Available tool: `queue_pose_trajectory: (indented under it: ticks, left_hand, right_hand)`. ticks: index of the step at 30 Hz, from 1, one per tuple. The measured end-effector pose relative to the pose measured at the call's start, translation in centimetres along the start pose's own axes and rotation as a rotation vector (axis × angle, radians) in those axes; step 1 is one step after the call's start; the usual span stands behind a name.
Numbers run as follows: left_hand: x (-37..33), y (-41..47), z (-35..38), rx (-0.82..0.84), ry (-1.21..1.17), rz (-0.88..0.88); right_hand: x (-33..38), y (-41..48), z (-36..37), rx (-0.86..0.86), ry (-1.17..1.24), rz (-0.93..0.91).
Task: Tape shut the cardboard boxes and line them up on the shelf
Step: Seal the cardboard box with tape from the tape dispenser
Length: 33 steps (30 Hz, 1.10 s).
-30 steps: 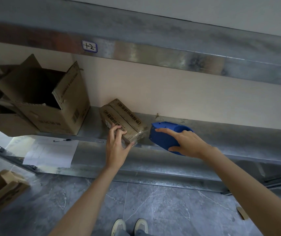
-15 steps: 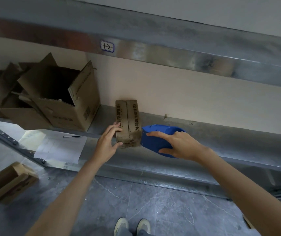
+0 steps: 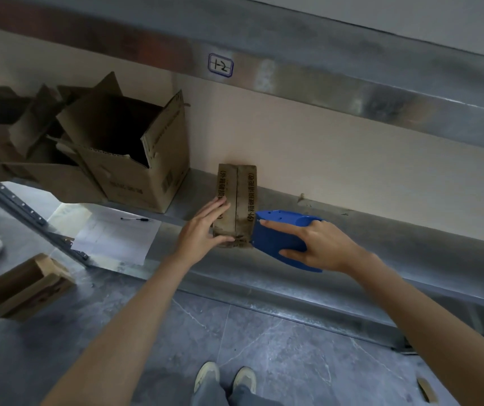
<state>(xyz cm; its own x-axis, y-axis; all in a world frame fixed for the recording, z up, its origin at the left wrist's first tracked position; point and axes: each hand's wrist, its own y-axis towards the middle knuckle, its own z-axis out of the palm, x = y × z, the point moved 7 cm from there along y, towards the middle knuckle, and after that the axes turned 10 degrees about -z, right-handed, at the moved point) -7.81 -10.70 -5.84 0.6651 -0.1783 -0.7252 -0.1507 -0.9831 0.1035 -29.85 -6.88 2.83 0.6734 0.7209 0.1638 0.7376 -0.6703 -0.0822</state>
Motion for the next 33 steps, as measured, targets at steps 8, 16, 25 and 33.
queue_pose_trajectory:
  ticks: [8, 16, 25, 33]
  left_hand:
    - [-0.3, -0.1, 0.2, -0.006, 0.002, 0.043]
    - [-0.9, -0.3, -0.3, 0.01, -0.011, 0.014]
    - [-0.9, 0.0, -0.2, 0.015, -0.027, -0.013]
    - [-1.1, -0.2, -0.4, 0.008, -0.084, -0.063]
  right_hand:
    - [-0.6, -1.6, -0.8, -0.021, 0.016, -0.017]
    - [-0.7, -2.6, -1.0, 0.021, 0.119, -0.051]
    - [-3.5, -5.4, -2.3, 0.056, 0.054, 0.015]
    - [-4.5, -3.6, 0.2, 0.08, 0.037, 0.081]
